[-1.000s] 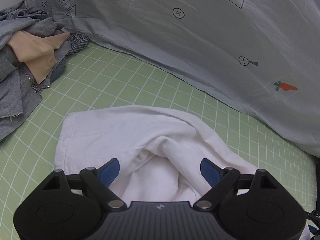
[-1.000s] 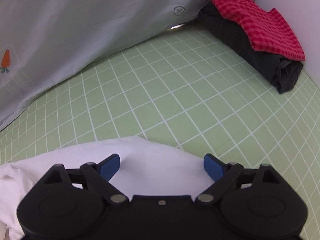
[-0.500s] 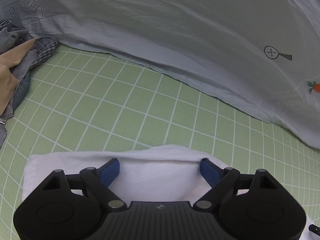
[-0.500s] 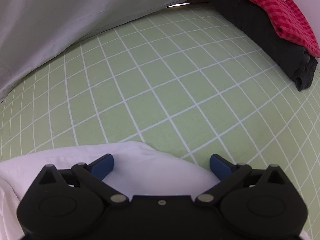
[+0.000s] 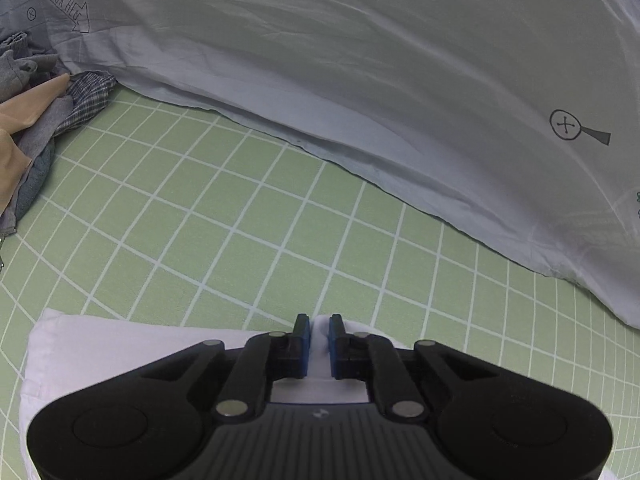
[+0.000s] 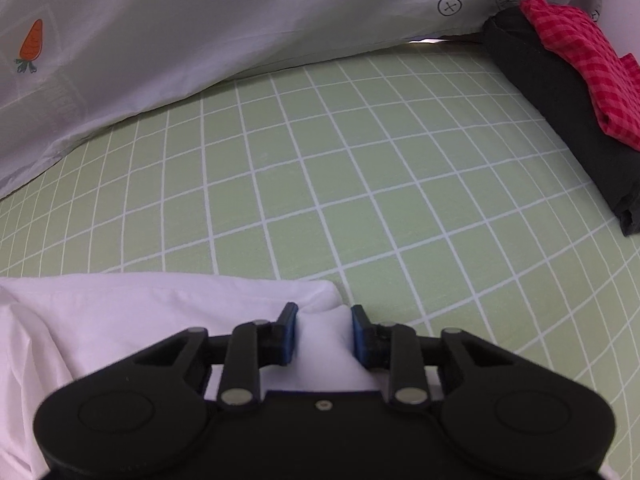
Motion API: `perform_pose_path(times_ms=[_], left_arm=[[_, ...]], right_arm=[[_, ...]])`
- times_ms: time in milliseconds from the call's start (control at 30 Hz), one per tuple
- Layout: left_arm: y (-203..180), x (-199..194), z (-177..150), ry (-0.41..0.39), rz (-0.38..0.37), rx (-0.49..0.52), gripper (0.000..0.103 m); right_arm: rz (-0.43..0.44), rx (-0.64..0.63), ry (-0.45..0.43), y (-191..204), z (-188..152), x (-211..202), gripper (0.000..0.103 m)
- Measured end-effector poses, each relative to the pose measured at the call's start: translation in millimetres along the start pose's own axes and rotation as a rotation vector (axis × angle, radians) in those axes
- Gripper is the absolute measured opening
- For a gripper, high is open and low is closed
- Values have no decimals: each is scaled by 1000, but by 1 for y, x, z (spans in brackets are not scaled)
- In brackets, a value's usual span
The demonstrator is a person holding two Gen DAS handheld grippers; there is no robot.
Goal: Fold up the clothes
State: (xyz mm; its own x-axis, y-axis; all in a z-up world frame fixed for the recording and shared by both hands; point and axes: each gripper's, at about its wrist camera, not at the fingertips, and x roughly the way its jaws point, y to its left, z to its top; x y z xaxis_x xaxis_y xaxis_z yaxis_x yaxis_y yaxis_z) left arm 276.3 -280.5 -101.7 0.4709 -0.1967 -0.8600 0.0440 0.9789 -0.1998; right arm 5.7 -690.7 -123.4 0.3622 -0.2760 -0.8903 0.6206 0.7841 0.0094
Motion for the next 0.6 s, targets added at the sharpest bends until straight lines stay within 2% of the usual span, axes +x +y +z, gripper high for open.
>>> perform_pose_path(times_ms=[67, 167, 300, 500, 600], left_arm=[[0, -3, 0, -11, -3, -14, 4], [1, -12, 0, -35, -10, -34, 3], [10, -66, -10, -117, -38, -50, 3], [38, -158, -50, -215, -61, -70, 2], [59, -172, -84, -179, -56, -111, 2]], right_arm=[[-1, -28, -26, 3, -2, -7, 17], [-16, -82, -94, 8, -6, -29, 14], [-7, -83, -195, 4, -13, -73, 14], [18, -57, -345, -10, -48, -150, 13], [33, -44, -380, -16, -76, -179, 14]])
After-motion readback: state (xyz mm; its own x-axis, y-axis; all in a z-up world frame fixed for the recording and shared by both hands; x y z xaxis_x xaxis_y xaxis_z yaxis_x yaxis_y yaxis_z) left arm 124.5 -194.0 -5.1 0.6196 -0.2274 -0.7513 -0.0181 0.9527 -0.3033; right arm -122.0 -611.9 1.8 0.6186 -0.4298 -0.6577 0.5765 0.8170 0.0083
